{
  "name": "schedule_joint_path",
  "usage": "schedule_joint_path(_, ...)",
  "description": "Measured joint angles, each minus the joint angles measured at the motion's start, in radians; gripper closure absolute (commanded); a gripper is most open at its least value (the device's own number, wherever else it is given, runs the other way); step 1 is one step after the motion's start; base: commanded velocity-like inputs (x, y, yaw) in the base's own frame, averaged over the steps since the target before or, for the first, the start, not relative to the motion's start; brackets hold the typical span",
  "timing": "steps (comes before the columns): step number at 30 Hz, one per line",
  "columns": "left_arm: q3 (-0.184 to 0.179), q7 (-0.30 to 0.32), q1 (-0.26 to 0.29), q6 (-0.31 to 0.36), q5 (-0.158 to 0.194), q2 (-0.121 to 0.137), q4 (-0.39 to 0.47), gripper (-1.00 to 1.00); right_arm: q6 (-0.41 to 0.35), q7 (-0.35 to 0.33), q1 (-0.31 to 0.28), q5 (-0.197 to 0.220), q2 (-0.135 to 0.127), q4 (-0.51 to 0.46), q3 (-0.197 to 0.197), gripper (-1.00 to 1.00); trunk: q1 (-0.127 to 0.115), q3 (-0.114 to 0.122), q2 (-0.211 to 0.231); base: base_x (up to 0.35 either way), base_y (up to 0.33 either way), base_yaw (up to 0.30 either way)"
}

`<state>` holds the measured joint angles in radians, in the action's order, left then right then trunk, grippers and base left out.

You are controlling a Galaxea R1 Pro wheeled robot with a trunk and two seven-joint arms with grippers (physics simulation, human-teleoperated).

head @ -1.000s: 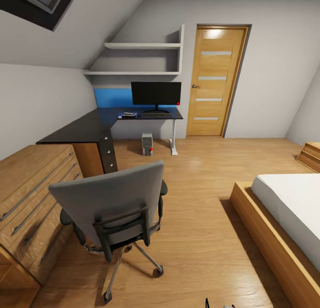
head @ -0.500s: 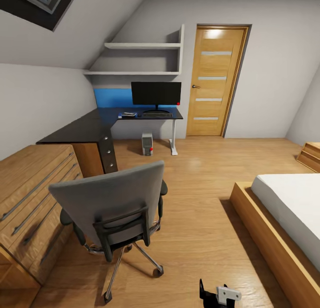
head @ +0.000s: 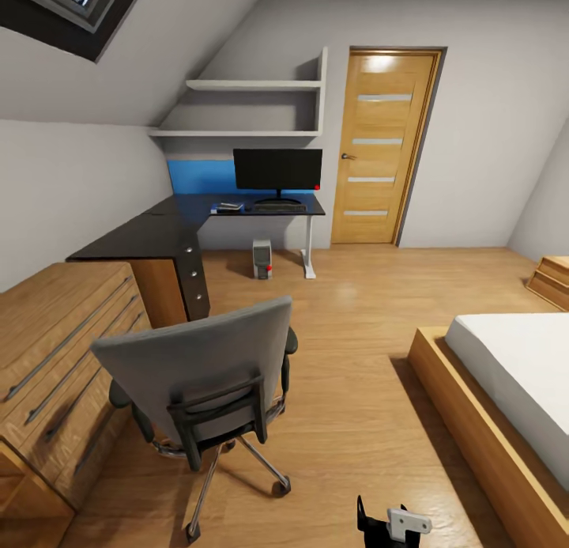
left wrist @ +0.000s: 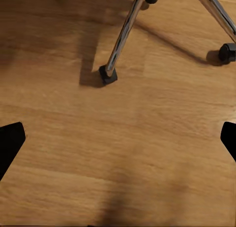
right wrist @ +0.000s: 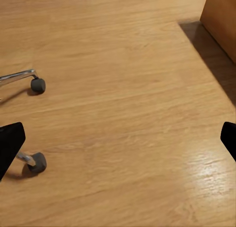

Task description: In the bedroom, organize the workspace by keeping the computer under the desk, ensuring the monitor is on the desk, placing the keyboard on the desk next to the monitor, placing the mouse on the desk next to the keyboard, moving the folder from the swivel chair onto the desk next to the mouse, stacking the notebook on top of the folder with the pen on top of the notebook, and positioning the swivel chair next to the desk.

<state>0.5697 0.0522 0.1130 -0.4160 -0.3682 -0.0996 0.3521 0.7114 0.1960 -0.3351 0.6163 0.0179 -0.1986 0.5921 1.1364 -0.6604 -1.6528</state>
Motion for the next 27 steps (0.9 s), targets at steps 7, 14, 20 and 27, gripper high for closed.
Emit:
schedule_joint_path(7,0.010,-0.002,0.000,0.001,0.040,0.010,-0.001,-1.00,0.000,-0.001,0.000,0.000,0.001,0.001,0.001,-1.00,-0.027,0.022,0.049,0.000,0.000,0.000)
schedule_joint_path(14,0.013,0.000,0.000,0.001,0.045,0.021,-0.001,-1.00,0.000,-0.001,0.000,-0.001,0.001,0.002,0.002,-1.00,-0.046,0.038,0.084,0.000,0.000,0.000)
schedule_joint_path(20,0.014,0.003,0.000,-0.001,0.044,0.021,-0.001,-1.00,0.000,-0.001,0.000,0.001,0.003,0.002,0.002,-1.00,-0.046,0.038,0.084,0.000,0.000,0.000)
schedule_joint_path(27,0.015,0.005,0.000,-0.001,0.044,0.021,-0.001,-1.00,-0.001,-0.001,0.000,0.002,0.003,0.003,0.002,-1.00,-0.046,0.038,0.084,-0.105,0.141,0.000)
